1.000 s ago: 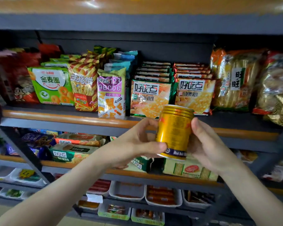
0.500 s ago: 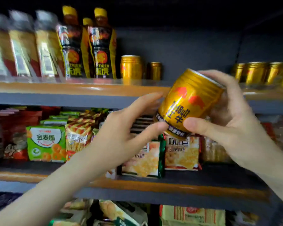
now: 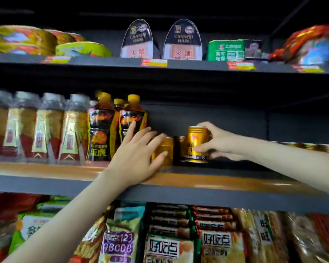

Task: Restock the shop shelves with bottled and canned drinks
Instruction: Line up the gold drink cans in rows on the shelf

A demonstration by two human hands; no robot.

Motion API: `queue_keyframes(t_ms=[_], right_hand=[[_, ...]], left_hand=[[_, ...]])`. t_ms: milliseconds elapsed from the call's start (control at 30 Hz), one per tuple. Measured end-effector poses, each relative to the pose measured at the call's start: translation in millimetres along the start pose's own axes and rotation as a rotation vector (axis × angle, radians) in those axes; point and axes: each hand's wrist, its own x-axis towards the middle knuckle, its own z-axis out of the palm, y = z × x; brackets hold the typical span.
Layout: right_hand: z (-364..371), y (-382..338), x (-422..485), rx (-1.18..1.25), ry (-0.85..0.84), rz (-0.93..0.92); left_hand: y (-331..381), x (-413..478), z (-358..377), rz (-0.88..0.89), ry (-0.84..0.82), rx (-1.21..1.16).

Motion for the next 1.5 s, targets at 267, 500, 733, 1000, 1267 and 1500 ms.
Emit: queue_keyframes(t_ms=[267, 500, 733, 1000, 1267, 1500], right_hand=[[11.5, 29.3, 56.5, -0.331, -0.046, 0.034], [11.4, 34.7, 83.4, -0.965, 0.017, -0.181], [-0.1, 48.4, 82.9, -1.174, 0.032, -0.157], [-88.1, 69.1, 26.3, -1.674, 0.27, 0.079], [-155.7, 99.7, -0.7, -1.712, 0.145, 0.401], [-166.7, 117.2, 5.0, -1.796, 0.063, 0.664]], left_hand=[[-5.7, -1.3, 6.8, 0.025, 0.069, -0.025], [-8.3, -1.3, 10.9, 0.037, 0.078, -0.029], [-5.3, -1.6, 8.3, 0.018, 0.058, 0.002], [88.2, 14.0, 1.6, -0.082, 0.196, -0.136], [157.1, 40.3, 28.3, -0.146, 0.061, -0.152], [158.2, 36.6, 40.6, -0.092, 0.062, -0.163]])
